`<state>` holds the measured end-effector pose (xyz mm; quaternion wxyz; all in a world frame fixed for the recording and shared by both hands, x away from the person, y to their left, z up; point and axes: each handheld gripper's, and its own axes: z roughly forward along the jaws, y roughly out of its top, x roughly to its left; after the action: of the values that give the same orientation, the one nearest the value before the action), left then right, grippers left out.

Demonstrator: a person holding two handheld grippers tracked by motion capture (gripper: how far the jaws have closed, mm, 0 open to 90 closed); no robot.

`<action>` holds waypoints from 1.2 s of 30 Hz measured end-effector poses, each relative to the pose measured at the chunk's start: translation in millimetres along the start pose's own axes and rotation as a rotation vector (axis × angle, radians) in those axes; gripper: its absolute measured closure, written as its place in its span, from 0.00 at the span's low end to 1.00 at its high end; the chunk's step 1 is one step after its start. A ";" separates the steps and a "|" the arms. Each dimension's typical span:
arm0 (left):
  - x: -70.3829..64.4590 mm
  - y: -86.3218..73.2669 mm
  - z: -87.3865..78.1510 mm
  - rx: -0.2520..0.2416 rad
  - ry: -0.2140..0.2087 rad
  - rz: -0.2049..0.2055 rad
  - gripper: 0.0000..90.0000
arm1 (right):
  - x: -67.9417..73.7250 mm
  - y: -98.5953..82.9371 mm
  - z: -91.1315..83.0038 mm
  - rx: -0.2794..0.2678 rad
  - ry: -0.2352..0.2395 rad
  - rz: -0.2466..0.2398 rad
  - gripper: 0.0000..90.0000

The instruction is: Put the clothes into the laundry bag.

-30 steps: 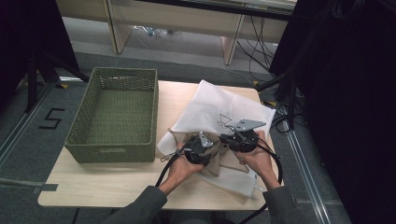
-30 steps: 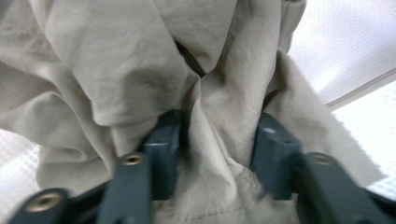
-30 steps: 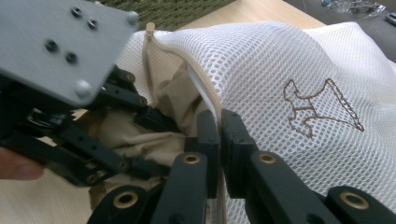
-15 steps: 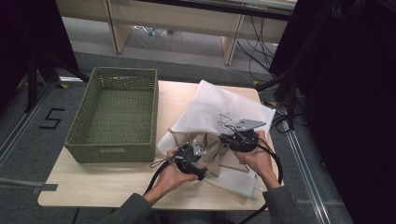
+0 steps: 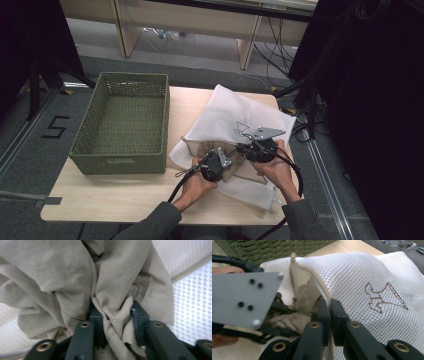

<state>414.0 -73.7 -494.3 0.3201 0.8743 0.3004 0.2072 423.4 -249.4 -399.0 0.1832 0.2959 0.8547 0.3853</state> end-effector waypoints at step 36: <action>11.5 -19.3 -6.1 0.014 -0.037 -0.092 0.83 | 0.5 -0.8 0.1 0.011 0.005 0.006 0.98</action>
<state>411.5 -51.7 -501.3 0.3286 0.8654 0.3359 0.1740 422.8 -249.4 -399.8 0.1780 0.2986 0.8563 0.3819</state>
